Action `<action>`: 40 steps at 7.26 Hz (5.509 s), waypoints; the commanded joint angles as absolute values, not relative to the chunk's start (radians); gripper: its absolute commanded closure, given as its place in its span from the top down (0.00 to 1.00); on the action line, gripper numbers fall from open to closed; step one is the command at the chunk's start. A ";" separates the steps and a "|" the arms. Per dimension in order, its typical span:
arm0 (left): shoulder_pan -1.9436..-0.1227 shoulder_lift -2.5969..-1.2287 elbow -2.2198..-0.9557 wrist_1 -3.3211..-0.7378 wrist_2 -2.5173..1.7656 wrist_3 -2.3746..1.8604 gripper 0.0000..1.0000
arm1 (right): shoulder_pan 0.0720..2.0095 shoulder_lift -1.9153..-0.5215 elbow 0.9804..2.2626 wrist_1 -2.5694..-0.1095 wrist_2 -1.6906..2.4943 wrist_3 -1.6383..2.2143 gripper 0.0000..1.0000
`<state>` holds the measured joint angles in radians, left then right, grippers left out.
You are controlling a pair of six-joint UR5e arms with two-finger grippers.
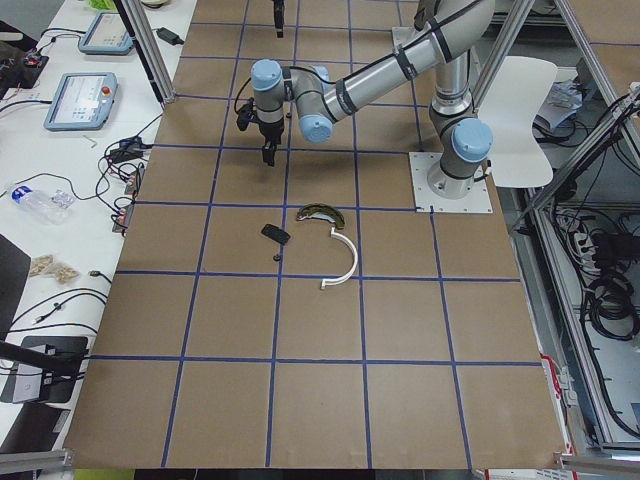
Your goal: Place bearing gear from tray to pile
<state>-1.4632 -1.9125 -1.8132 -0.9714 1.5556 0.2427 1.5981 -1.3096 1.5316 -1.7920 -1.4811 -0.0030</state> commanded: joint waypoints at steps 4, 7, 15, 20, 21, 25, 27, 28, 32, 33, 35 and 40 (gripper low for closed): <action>-1.776 -2.026 -1.731 -0.953 1.546 -0.367 1.00 | 1.477 -1.525 1.517 -1.586 -1.559 -0.144 1.00; -1.833 -2.101 -1.713 -0.953 1.559 -0.428 1.00 | 1.577 -1.525 1.383 -1.378 -1.552 0.044 1.00; -1.836 -2.135 -1.675 -0.954 1.568 -0.414 0.07 | 1.595 -1.560 1.424 -1.376 -1.554 -0.031 1.00; -1.544 -1.973 -1.754 -1.052 1.680 0.067 0.04 | 1.595 -1.560 1.489 -1.496 -1.588 -0.028 1.00; -1.413 -1.936 -1.814 -1.049 1.693 0.219 0.05 | 1.595 -1.560 1.497 -1.505 -1.588 -0.034 1.00; -0.978 -1.890 -1.897 -1.000 1.694 0.727 0.05 | 1.595 -1.560 1.525 -1.523 -1.588 -0.031 1.00; -0.842 -1.959 -1.902 -0.877 1.686 0.941 0.06 | 1.595 -1.565 1.526 -1.523 -1.582 -0.028 1.00; -0.836 -1.995 -1.904 -0.826 1.686 0.948 0.06 | 1.595 -1.565 1.537 -1.525 -1.588 -0.031 1.00; -0.845 -2.001 -1.902 -0.813 1.629 0.956 0.99 | 1.595 -1.560 1.535 -1.526 -1.591 -0.029 1.00; -0.845 -1.985 -1.899 -0.815 1.635 0.956 1.00 | 1.595 -1.559 1.529 -1.528 -1.589 -0.029 1.00; -0.848 -1.936 -1.901 -0.844 1.644 0.953 1.00 | 1.595 -1.551 1.531 -1.539 -1.606 -0.029 1.00; -1.286 -1.650 -1.798 -1.222 1.635 0.364 1.00 | 1.595 -1.510 1.493 -1.551 -1.612 -0.024 1.00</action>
